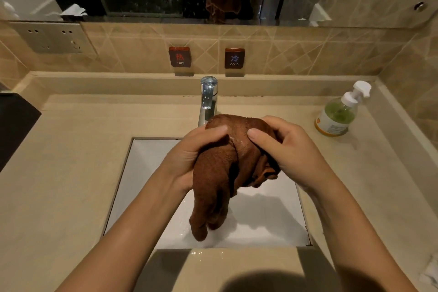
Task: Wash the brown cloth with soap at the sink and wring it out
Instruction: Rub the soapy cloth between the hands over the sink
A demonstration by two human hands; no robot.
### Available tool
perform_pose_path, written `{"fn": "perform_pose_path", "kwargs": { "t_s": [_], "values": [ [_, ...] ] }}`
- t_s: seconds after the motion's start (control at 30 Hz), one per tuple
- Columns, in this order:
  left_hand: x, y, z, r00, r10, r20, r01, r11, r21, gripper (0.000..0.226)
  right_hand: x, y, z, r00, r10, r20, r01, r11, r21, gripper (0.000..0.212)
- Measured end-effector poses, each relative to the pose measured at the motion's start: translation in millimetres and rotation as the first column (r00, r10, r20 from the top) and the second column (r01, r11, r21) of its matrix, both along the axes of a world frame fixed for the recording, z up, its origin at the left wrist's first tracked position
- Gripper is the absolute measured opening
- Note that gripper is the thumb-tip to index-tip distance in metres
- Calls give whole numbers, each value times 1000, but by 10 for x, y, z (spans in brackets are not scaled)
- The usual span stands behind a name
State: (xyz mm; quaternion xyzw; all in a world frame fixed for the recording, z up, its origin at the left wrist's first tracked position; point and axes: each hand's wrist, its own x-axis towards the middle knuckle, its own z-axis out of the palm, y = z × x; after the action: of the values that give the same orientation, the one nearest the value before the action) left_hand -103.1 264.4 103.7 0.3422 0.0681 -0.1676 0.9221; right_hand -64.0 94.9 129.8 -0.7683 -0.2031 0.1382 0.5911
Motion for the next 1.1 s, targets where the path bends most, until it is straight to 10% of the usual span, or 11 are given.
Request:
{"fn": "perform_pose_path", "kwargs": {
  "t_s": [0.23, 0.63, 1.1],
  "values": [
    [-9, -1, 149, 997, 52, 58, -73, 878, 473, 21, 67, -22, 56, 997, -73, -32, 77, 983, 165, 16],
    [64, -297, 152, 924, 377, 63, -346, 754, 559, 36, -178, 488, -85, 820, -113, 560, 287, 929, -233, 28],
    [104, -351, 144, 925, 370, 86, -323, 646, 692, 49, -135, 500, -175, 824, -143, 549, 328, 909, -256, 30]
  ]
}}
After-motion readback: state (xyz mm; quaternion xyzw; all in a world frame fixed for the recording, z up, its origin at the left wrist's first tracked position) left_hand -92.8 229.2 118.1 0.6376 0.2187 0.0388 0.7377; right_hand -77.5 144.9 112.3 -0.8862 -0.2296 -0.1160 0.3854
